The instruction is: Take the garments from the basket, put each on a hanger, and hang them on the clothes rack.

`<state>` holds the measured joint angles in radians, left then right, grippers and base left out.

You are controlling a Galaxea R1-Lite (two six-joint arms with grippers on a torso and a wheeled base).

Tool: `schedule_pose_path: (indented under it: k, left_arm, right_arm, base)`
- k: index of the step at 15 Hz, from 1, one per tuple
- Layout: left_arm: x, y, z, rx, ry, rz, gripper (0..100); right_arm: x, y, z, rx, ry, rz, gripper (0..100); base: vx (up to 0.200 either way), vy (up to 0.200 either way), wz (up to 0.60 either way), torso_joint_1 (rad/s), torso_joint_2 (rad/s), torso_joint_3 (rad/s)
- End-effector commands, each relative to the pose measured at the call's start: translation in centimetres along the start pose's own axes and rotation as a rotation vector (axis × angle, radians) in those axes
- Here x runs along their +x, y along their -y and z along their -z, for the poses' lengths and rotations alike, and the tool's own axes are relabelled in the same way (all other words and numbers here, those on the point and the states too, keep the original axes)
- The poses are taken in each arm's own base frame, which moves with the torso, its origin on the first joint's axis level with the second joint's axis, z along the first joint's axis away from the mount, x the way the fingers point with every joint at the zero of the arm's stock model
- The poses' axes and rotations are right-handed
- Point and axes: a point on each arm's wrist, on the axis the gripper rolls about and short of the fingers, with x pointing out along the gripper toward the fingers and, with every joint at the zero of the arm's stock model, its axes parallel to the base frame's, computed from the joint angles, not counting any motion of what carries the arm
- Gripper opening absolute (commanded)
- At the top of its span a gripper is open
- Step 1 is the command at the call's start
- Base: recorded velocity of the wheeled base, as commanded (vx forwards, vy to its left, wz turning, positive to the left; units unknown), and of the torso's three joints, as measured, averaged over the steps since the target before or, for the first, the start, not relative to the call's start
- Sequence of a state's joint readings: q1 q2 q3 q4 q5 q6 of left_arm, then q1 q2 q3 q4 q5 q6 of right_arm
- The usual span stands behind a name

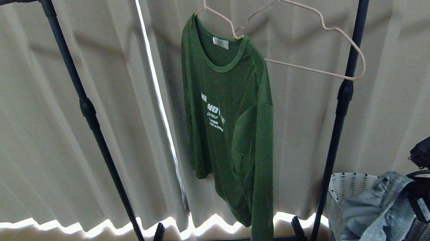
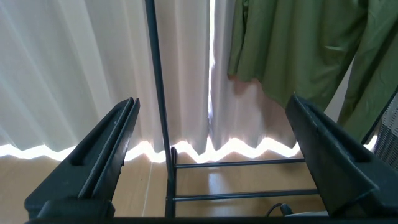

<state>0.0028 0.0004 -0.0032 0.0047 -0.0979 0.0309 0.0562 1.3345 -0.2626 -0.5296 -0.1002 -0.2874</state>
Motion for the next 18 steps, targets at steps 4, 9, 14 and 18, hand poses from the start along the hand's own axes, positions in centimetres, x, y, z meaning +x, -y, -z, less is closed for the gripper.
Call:
schedule_pose_path:
  k: [4, 9, 14, 18]
  left_arm:
    - [0.0, 0.0, 0.0, 0.003, 0.0, 0.002, 100]
    - [0.0, 0.0, 0.0, 0.0, 0.0, 0.0, 100]
    - [0.0, 0.0, 0.0, 0.0, 0.0, 0.0, 100]
    - [0.0, 0.0, 0.0, 0.001, 0.0, 0.002, 100]
  right_arm:
    - [-5.9, 0.2, 0.6, 0.012, 0.247, 0.027, 0]
    - [-6.8, 0.1, 1.1, 0.007, 0.294, -0.006, 0]
    - [-7.1, -0.4, 2.5, -0.002, 0.294, -0.069, 0]
    - [-7.2, -0.6, 3.1, -0.002, 0.286, -0.079, 0]
  base:
    - [-0.2, 0.0, 0.0, 0.0, 0.0, 0.0]
    - [-0.2, 0.0, 0.0, 0.0, 0.0, 0.003]
    - [-0.2, 0.0, 0.0, 0.0, 0.0, 0.003]
    - [0.0, 0.0, 0.0, 0.0, 0.0, 0.0]
